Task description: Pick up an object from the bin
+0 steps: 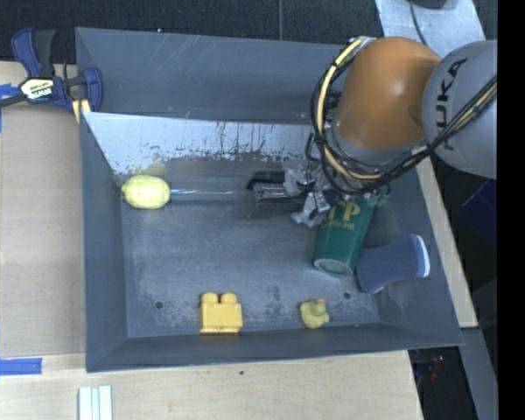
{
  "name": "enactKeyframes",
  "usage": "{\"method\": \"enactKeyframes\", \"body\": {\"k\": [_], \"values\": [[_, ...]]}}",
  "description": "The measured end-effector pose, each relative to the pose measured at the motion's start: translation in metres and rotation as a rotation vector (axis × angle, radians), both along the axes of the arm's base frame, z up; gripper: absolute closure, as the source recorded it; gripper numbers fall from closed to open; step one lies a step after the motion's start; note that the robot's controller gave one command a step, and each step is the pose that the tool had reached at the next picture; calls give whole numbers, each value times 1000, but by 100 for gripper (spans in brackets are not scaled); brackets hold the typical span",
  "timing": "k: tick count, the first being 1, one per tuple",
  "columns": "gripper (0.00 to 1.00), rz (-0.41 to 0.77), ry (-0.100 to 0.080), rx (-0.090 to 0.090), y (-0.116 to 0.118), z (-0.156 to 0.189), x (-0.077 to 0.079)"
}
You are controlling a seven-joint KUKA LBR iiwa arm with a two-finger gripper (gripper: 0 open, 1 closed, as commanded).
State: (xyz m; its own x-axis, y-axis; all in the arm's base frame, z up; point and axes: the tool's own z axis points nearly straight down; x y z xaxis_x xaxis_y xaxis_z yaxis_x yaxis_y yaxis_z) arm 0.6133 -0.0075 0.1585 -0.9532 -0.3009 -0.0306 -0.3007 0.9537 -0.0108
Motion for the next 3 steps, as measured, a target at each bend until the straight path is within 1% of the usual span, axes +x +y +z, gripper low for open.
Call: {"method": "enactKeyframes", "body": {"k": [1,2,3], "values": [[100,113,-4,-5,1,6,1],[100,-55,-10,8,-23,-29,-21],[100,31,-5,0,-8,-29,-32]]}}
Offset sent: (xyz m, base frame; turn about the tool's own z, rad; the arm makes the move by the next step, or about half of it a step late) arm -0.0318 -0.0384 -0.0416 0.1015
